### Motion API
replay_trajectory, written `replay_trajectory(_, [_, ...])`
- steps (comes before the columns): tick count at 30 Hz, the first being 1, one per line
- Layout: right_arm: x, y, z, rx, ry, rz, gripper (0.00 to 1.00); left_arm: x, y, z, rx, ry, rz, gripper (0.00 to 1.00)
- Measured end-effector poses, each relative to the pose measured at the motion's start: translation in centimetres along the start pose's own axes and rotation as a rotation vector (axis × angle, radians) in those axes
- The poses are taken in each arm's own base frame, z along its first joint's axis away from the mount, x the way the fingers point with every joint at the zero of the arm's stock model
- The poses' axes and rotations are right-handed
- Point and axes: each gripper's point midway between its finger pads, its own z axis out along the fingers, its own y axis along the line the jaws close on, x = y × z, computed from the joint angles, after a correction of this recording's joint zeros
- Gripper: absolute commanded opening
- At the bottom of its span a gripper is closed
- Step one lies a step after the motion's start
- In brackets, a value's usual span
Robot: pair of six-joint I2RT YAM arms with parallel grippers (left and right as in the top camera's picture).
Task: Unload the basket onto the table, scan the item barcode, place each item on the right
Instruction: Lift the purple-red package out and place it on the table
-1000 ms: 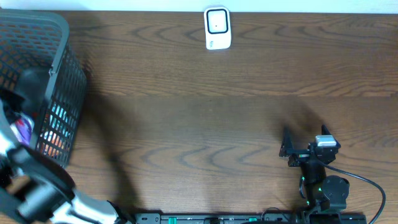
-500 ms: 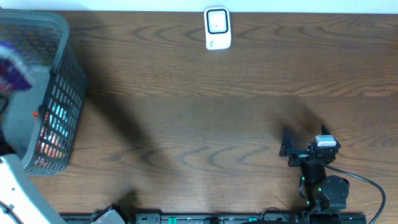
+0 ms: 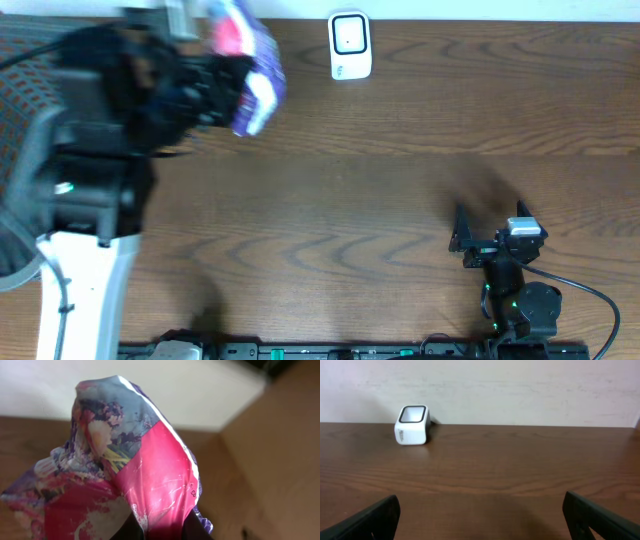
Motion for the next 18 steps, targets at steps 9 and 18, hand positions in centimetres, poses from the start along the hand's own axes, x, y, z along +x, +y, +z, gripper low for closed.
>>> replay_trajectory(9, [0.0,0.0,0.0,0.000,0.000,0.000,0.99,9.8,-1.4,12.8,-0.059,0.318,0.172,0.07])
replay_trajectory(18, [0.0,0.0,0.0,0.000,0.000,0.000,0.99,16.9,-0.9,23.2,-0.051,0.422,0.222,0.52])
